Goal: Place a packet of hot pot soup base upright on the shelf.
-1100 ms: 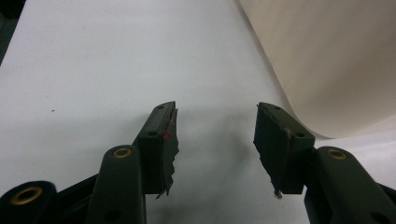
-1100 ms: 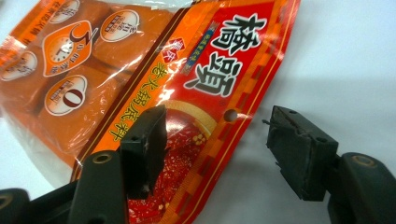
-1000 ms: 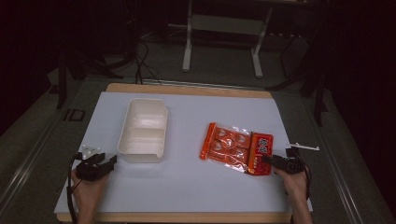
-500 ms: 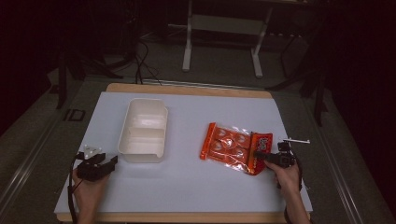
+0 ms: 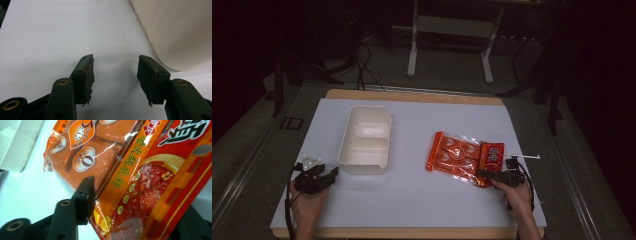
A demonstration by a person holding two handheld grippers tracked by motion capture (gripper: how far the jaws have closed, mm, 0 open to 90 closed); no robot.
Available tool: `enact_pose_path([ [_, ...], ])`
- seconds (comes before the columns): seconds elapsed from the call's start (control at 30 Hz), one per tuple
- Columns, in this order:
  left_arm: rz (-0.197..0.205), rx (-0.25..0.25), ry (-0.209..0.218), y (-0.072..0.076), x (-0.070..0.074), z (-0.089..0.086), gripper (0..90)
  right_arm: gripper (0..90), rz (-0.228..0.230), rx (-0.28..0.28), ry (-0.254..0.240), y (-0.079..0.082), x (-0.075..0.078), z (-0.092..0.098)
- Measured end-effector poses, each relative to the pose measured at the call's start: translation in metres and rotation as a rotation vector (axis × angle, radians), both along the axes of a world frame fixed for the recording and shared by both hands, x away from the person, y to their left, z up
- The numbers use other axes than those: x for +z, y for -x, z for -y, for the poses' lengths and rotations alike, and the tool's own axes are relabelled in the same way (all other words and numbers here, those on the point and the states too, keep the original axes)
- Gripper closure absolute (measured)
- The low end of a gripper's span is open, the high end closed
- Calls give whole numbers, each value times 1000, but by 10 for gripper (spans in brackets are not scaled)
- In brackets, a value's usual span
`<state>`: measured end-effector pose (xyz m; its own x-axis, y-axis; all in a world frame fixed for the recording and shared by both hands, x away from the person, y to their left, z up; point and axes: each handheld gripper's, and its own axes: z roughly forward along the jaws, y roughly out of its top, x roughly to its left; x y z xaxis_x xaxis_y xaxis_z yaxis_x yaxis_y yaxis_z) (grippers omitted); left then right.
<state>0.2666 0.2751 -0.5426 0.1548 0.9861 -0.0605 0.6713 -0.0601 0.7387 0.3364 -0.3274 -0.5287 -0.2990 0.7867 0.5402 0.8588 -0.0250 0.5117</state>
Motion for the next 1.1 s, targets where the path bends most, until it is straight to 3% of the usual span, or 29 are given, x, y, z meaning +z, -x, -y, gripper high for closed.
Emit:
enact_pose_path([
  [0.17, -1, 0, -1, 0, 0, 0, 473, 764, 5, -3, 23, 0, -2, -1],
  [0.27, -1, 1, -2, 0, 0, 0, 473, 853, 22, -12, 27, 1, -1, 1],
  [0.5, -2, 1, -3, 0, 0, 0, 475, 896, 75, 6, 112, 0, 13, -7],
  [0.77, -2, 2, -2, 0, 0, 0, 475, 898, 120, 32, 145, -4, 32, -10],
  [1.1, -2, 2, -2, 0, 0, 0, 475, 897, 209, 22, 184, -15, 72, -24],
])
